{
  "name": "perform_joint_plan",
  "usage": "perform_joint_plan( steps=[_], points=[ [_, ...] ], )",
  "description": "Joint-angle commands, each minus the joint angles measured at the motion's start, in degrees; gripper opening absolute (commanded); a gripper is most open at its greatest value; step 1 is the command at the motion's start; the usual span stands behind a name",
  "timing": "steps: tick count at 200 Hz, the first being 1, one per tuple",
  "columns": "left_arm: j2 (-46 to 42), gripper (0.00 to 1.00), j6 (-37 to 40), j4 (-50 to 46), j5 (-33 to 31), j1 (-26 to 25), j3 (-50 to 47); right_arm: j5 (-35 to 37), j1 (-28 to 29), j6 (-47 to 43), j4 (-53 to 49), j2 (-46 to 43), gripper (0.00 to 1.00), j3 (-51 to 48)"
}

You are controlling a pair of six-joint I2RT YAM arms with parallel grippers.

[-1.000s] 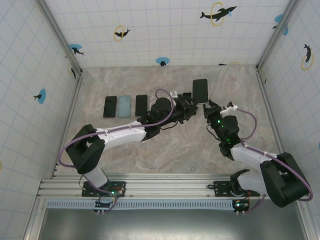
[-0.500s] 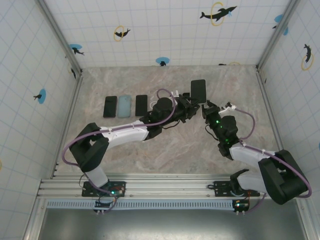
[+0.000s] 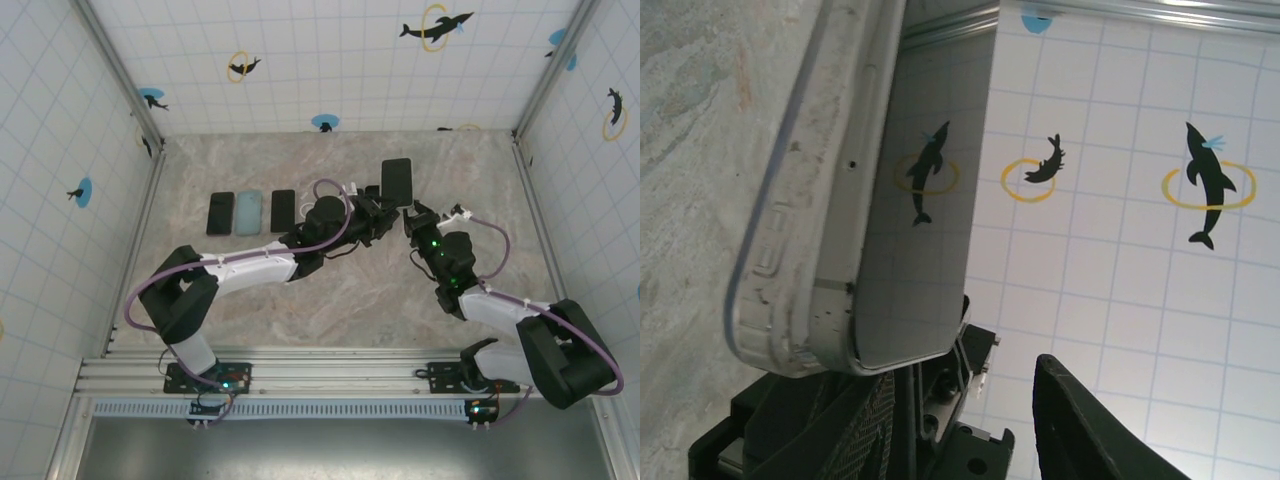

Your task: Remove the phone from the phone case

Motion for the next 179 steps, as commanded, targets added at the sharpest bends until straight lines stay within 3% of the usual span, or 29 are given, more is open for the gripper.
perform_joint_plan(
  steps=[1, 120, 150, 179],
  points=[
    [0.6, 0.4, -1.0, 0.4, -1.3, 0.0, -0.7, 0.9, 0.6, -0.6, 6.7, -0.2, 0.02, 0.2],
    [0.8, 0.37, -3.3, 3.2, -5.6, 0.8, -1.5, 0.9, 3.3, -4.4, 6.8, -2.1, 0.01, -0.1],
    [1.5, 0.37, -5.1, 2.7, -9.9, 0.8, 0.8, 11.3, 8.9, -4.7, 7.6, -3.9, 0.01, -3.0],
    [3.1, 0.33, -6.3, 2.6, -11.6, 0.7, 4.3, 16.6, 12.2, -4.1, 7.6, -4.0, 0.01, -3.7]
  ],
)
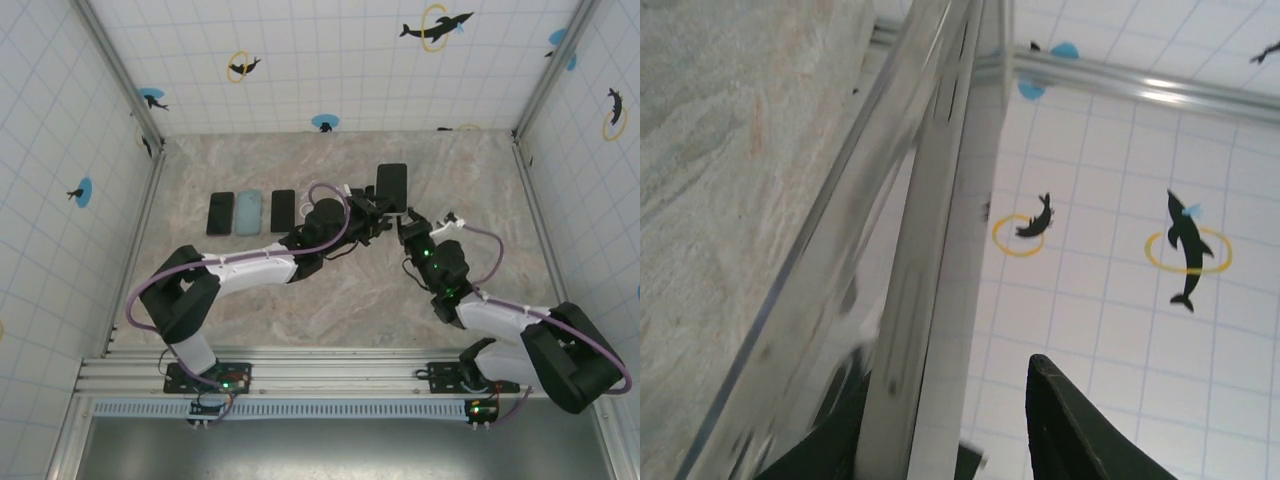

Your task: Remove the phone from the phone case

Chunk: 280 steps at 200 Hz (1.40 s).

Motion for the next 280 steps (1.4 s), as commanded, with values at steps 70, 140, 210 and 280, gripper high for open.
perform_joint_plan(
  steps=[70, 140, 210, 280],
  points=[
    [1.7, 0.12, -3.1, 1.1, -4.8, -0.4, 6.5, 11.0, 3.9, 3.9, 1.1, -0.5, 0.01, 0.6],
    [0.9, 0.04, -1.6, -0.4, -3.6, -0.4, 9.1, 11.2, -0.4, 0.5, -3.6, -0.1, 0.01, -0.2],
    [1.7, 0.04, -2.0, -2.1, -1.7, -1.3, 9.8, 6.4, -13.0, -5.7, -8.0, -0.8, 0.0, -0.3],
    [12.3, 0.02, -2.2, -2.5, -4.2, -1.4, 15.6, -12.4, -30.8, -19.9, -23.6, -4.0, 0.01, 7.6]
  ],
)
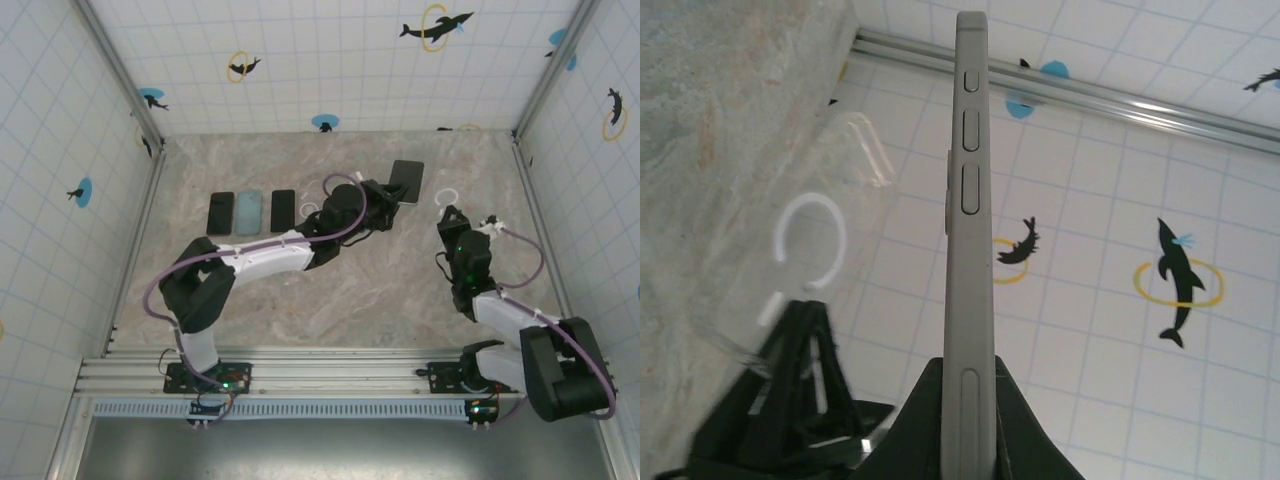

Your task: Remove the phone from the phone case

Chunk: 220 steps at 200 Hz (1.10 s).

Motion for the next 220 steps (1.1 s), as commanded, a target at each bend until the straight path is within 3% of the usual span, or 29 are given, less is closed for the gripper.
perform_joint_plan(
  steps=[1, 54, 128, 220],
  points=[
    [3.6, 0.02, -0.3, 1.8, -2.1, -0.4, 2.9, -6.3, -3.7, -8.2, -5.1, -2.1, 0.01, 4.8],
    [15.1, 0.01, -0.9, 2.1, -4.1, -0.4, 13.0, -11.4, -12.8, -13.7, -9.8, -3.4, 0.01, 6.6],
    [28.7, 0.01, -4.4, 1.1, -6.6, -0.4, 22.9, -16.0, -15.9, -15.1, -9.5, -1.0, 0.01, 7.4],
    [36.0, 0.01, -6.7, -1.8, -8.1, -0.1, 28.8, -18.8, -17.8, -14.0, -8.0, 0.6, 0.01, 5.0]
  ],
)
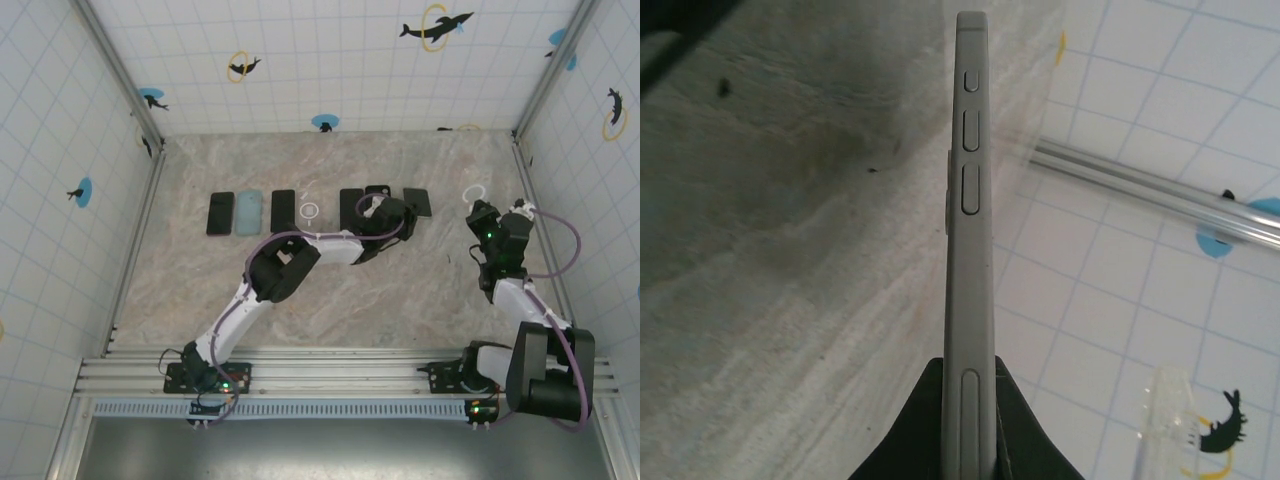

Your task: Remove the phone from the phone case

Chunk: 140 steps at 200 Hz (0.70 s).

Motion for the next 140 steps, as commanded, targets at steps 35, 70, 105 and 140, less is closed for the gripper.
perform_joint_plan(
  steps=[35, 70, 105, 140],
  points=[
    [4.3, 0.02, -1.8, -1.1, -1.5, 0.0, 8.5, -2.1, -1.5, 0.5, 2.7, 0.6, 0.01, -0.8],
    [6.7, 0.03, -2.2, -2.6, -1.0, 0.3, 11.3, -2.5, -1.9, 0.6, 2.7, 1.0, 0.01, -1.1],
    [8.3, 0.08, -2.3, -5.4, -0.3, 0.5, 14.5, -3.1, -2.1, 1.4, 3.1, 1.8, 0.01, -1.4],
    [8.6, 0.22, -3.0, -6.6, 1.3, 0.4, 15.4, -4.5, -2.2, 1.8, 4.0, 2.8, 0.02, -1.3]
  ],
)
